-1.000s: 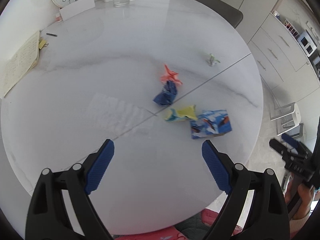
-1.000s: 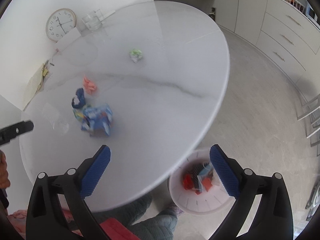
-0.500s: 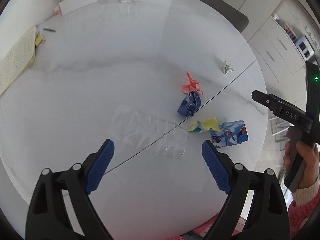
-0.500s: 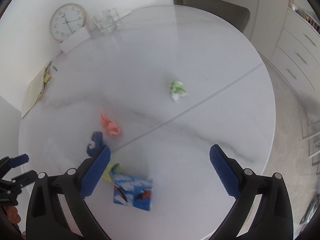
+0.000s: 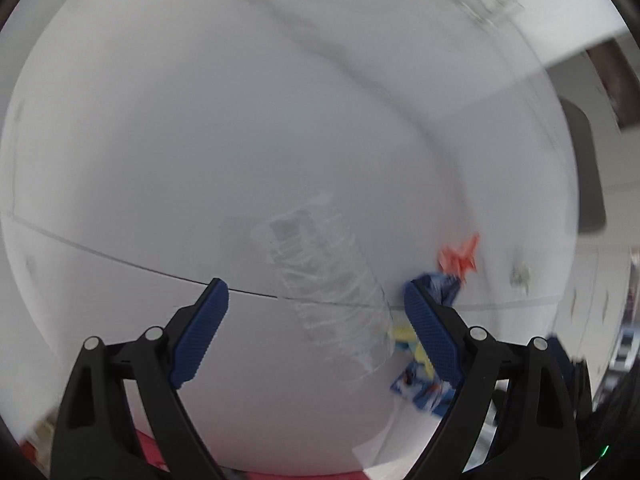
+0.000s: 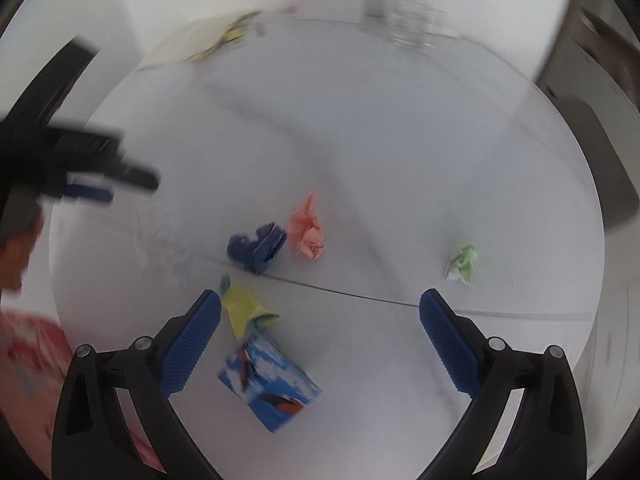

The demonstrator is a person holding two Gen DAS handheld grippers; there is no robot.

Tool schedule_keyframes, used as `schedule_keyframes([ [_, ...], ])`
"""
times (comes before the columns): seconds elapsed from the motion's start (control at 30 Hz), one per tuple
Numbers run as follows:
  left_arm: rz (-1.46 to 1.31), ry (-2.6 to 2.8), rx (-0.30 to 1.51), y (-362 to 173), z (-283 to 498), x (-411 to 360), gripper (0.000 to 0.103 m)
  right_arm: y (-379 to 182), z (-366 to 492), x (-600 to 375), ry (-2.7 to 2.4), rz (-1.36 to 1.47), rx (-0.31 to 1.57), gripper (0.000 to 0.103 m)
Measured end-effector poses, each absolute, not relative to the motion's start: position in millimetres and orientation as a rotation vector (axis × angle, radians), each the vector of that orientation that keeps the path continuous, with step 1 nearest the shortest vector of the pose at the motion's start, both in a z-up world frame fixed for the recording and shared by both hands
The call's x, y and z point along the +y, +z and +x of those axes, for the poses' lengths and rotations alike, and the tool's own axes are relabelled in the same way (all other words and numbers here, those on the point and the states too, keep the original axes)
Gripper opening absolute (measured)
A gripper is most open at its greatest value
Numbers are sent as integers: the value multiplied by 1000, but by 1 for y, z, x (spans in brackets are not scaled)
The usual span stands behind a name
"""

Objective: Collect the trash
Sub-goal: 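Move the left tool to the clear plastic bottle and grasp it, then grasp the blue-and-white paper box with the right tool while the left holds the bottle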

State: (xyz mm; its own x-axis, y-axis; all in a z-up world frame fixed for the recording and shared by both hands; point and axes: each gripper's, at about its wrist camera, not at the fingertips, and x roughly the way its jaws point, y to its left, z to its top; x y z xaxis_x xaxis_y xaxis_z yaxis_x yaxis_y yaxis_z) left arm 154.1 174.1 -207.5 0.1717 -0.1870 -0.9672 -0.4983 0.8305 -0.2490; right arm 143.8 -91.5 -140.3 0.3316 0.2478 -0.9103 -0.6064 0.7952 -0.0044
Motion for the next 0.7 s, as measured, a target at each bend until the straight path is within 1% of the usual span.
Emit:
schedule_keyframes([
  [0.23,-635,437,1458,-232,160,158,85,-153,153,-102,773,-442,1108,99],
  [0.47,-656,509,1510,-257,168,140,85,-150,149,-108,952,-467,1100,99],
  [0.5,-632,508,1513,-257,170,137,80,-151,147,-109,978,-474,1103,99],
  [0.53,-597,495,1519,-259,172,133,67,-152,144,-110,996,-482,1105,99],
  [0.7,-507,452,1521,-258,175,123,67,-166,123,-100,1069,-580,1120,99],
])
